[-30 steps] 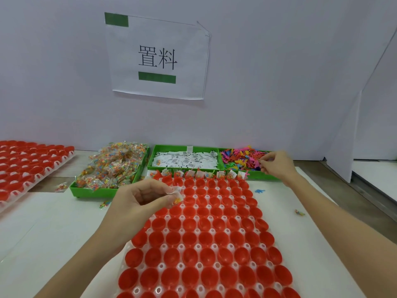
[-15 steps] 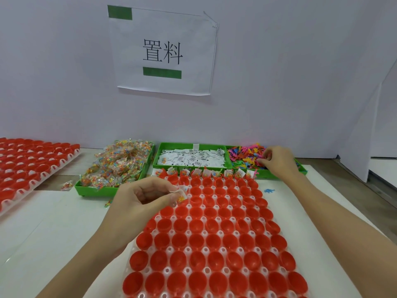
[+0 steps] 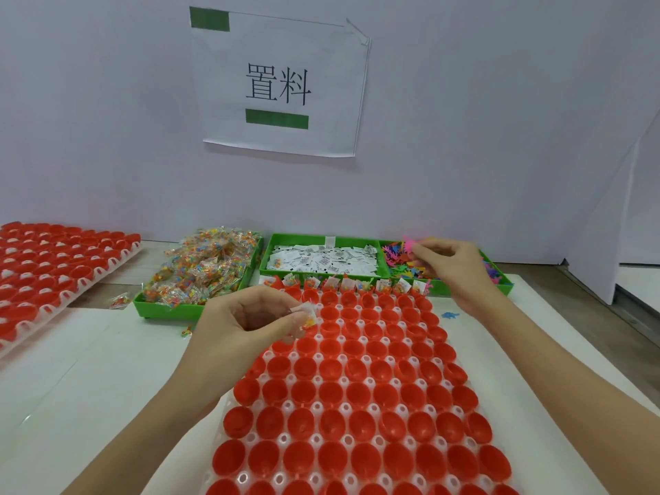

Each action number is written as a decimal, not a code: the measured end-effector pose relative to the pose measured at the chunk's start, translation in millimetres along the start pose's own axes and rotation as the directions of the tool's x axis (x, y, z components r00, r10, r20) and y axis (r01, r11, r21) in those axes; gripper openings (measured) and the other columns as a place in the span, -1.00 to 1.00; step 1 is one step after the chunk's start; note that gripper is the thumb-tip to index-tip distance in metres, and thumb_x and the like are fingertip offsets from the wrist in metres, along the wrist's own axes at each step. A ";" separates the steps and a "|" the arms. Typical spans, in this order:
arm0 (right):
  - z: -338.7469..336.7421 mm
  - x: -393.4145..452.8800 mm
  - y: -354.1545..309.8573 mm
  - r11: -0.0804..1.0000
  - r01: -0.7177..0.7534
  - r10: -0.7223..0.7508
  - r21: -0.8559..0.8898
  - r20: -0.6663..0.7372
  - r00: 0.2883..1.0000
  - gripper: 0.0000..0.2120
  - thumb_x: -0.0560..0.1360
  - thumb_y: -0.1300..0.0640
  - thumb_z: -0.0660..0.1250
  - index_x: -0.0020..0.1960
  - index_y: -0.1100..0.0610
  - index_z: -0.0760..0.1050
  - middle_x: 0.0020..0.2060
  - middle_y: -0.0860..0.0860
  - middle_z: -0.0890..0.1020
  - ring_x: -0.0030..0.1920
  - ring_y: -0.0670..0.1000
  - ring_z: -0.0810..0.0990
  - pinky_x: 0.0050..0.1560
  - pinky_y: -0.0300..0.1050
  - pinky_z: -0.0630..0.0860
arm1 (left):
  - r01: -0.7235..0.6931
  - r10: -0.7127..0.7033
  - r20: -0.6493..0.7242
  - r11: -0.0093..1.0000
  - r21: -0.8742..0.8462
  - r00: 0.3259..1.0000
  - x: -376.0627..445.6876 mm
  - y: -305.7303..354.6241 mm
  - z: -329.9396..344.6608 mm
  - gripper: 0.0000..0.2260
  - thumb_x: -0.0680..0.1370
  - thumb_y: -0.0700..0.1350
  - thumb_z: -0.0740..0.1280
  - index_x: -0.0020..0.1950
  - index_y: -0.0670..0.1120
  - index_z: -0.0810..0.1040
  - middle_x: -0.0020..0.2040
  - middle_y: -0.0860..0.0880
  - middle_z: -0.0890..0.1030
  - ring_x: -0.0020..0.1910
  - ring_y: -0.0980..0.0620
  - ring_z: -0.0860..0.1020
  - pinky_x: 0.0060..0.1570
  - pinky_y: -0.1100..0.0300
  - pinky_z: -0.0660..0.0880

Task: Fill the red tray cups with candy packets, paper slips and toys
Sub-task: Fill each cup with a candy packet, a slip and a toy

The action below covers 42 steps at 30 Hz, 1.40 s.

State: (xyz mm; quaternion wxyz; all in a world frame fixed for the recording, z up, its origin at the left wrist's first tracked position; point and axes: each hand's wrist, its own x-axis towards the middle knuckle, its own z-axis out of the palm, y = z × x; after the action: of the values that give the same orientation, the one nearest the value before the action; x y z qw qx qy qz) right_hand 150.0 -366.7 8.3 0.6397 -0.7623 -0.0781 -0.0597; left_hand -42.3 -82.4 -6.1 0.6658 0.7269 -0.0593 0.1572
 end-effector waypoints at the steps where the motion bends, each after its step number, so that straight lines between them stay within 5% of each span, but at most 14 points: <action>1: 6.6 -12.5 -7.8 0.996 -0.020 0.015 0.086 0.066 0.998 -0.92 0.49 0.17 0.51 -0.05 0.17 0.73 -0.11 0.15 0.75 -0.14 -0.01 0.70 -0.15 -0.22 0.61 | -0.001 0.001 -0.001 1.000 -0.007 1.000 -0.1 0.4 0.2 -0.87 0.42 -0.10 0.59 -0.07 -0.06 0.75 -0.18 -0.15 0.74 -0.20 -0.14 0.73 -0.13 0.22 0.64; 4: 24.4 -45.9 -26.0 0.941 -0.123 0.047 0.316 0.237 0.970 -0.82 0.39 0.13 0.55 -0.04 0.19 0.74 -0.07 0.16 0.75 -0.07 0.02 0.74 -0.14 -0.25 0.64 | -0.011 0.010 -0.009 0.999 -0.037 1.000 -0.9 1.9 0.8 -0.87 0.41 -0.13 0.59 -0.06 -0.07 0.75 -0.18 -0.16 0.74 -0.20 -0.15 0.73 -0.12 0.21 0.65; 7: 42.4 -69.0 -37.9 0.910 -0.185 0.052 0.371 0.341 0.939 -0.81 0.42 0.21 0.54 0.01 0.24 0.71 -0.04 0.21 0.74 -0.06 0.07 0.74 -0.15 -0.24 0.64 | -0.026 0.025 -0.022 0.999 -0.040 0.999 -0.7 3.5 -1.3 -0.85 0.41 -0.13 0.60 -0.04 -0.07 0.76 -0.17 -0.16 0.75 -0.20 -0.16 0.73 -0.12 0.20 0.65; 12: 72.8 -94.2 -49.1 0.984 -0.033 -0.054 0.174 0.471 0.881 -0.86 0.47 0.24 0.54 0.00 0.26 0.69 -0.12 0.21 0.74 -0.08 0.17 0.75 -0.03 -0.13 0.67 | -0.051 0.051 0.001 0.999 -0.002 0.999 0.6 3.2 -4.1 -0.85 0.41 -0.14 0.60 -0.05 -0.04 0.77 -0.17 -0.14 0.75 -0.20 -0.13 0.74 -0.10 0.18 0.66; 19: 86.0 -108.8 -53.2 0.993 0.112 -0.103 0.021 0.591 0.800 -0.85 0.45 0.12 0.58 -0.06 0.16 0.69 -0.16 0.09 0.75 -0.10 0.07 0.76 -0.04 -0.23 0.64 | -0.095 0.094 0.010 0.990 0.102 0.996 1.2 2.7 -4.1 -0.86 0.41 -0.17 0.61 -0.07 -0.02 0.76 -0.18 -0.10 0.74 -0.21 -0.10 0.74 -0.11 0.14 0.67; 26: 83.2 -104.0 -53.0 0.993 0.118 -0.103 0.017 0.627 0.772 -0.90 0.51 0.20 0.52 0.03 0.15 0.68 -0.11 0.09 0.76 -0.04 0.08 0.76 0.08 -0.10 0.66 | -0.079 0.090 -0.080 0.988 0.129 0.993 3.6 -0.8 -4.6 -0.83 0.40 -0.20 0.61 -0.05 -0.07 0.72 -0.15 -0.08 0.73 -0.20 -0.09 0.73 -0.09 0.03 0.70; 34: 83.0 -98.4 -57.5 0.991 0.130 -0.120 0.031 0.637 0.762 -0.84 0.54 0.08 0.50 0.07 0.12 0.70 -0.10 0.07 0.76 -0.04 0.05 0.76 0.02 -0.16 0.67 | -0.097 0.117 -0.129 0.984 0.149 0.985 5.6 -0.5 0.1 -0.79 0.39 -0.19 0.62 0.00 -0.06 0.75 -0.17 -0.01 0.75 -0.18 0.03 0.74 -0.13 0.28 0.64; 42: 67.6 -81.3 -57.0 0.967 0.250 -0.200 -0.042 0.478 0.855 -0.91 0.50 0.12 0.54 -0.02 0.10 0.72 -0.19 0.02 0.76 -0.14 -0.03 0.75 -0.10 -0.29 0.61 | -0.068 0.074 -0.047 0.991 0.118 0.996 37.4 10.3 14.8 -0.86 0.41 -0.18 0.61 -0.05 -0.09 0.77 -0.17 -0.01 0.76 -0.16 0.04 0.75 -0.14 0.34 0.61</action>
State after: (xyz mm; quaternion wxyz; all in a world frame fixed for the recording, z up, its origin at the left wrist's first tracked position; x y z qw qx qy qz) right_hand 58.5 -294.0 36.1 0.5502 -0.7713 -0.3162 0.0486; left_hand -7.9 -93.5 14.3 0.6178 0.7575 -0.0587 0.2025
